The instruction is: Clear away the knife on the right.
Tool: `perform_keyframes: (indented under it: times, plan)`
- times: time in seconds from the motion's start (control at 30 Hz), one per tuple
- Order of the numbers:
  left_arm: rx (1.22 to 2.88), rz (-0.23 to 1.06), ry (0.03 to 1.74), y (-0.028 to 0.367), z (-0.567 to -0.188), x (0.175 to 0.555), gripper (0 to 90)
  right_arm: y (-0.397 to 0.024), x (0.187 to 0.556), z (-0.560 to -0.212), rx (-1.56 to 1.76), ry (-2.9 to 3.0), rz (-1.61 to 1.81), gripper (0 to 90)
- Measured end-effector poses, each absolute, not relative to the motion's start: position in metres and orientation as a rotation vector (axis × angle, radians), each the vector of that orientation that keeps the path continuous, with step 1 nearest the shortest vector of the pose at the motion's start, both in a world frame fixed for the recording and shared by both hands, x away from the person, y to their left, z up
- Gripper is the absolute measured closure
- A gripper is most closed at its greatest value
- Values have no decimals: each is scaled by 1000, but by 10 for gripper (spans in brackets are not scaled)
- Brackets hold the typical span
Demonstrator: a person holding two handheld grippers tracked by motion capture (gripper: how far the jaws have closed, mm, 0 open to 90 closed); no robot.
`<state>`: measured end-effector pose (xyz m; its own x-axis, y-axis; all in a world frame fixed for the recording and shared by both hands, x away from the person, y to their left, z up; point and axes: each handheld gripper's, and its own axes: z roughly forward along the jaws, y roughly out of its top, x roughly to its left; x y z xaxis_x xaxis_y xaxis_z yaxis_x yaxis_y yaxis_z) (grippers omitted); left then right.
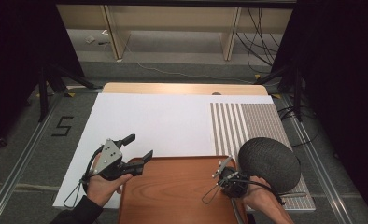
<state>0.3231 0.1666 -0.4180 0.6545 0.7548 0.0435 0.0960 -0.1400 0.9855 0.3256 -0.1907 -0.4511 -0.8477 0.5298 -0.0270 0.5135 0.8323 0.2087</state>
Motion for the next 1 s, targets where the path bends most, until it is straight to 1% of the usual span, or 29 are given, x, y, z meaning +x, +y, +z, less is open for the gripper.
perform_keyframes:
  times: [0.23, 0.5, 0.6, 0.63, 0.67, 0.7, 0.77, 0.8, 0.87, 0.9, 0.93, 0.97, 1.0]
  plan:
    - [1635, 661, 711, 166, -418, 324, 198, -198, 325, -451, 858, 2931, 307, 900]
    - [1635, 661, 711, 166, -418, 323, 198, -201, 325, -445, 860, 2935, 425, 878]
    - [1635, 661, 709, 166, -418, 323, 198, -205, 326, -440, 867, 2920, 520, 796]
    - [1635, 661, 709, 166, -418, 323, 198, -205, 326, -440, 867, 2920, 520, 796]
    - [1635, 661, 709, 166, -418, 323, 198, -208, 327, -437, 886, 2911, 623, 712]
    - [1635, 661, 710, 166, -418, 323, 198, -208, 327, -437, 886, 2911, 623, 712]
    - [1635, 661, 710, 166, -418, 324, 198, -212, 329, -433, 918, 2895, 715, 621]
    - [1636, 661, 710, 166, -418, 323, 198, -215, 329, -430, 944, 2873, 795, 545]
    - [1635, 661, 711, 166, -418, 324, 198, -219, 330, -426, 977, 2849, 869, 486]
    - [1635, 661, 711, 166, -418, 324, 198, -219, 330, -426, 977, 2849, 869, 486]
    - [1635, 661, 711, 166, -418, 324, 198, -223, 331, -423, 1010, 2807, 955, 432]
    - [1635, 661, 711, 166, -418, 324, 198, -223, 331, -423, 1010, 2807, 955, 432]
    - [1635, 661, 710, 166, -418, 324, 198, -228, 333, -419, 1065, 2774, 1042, 402]
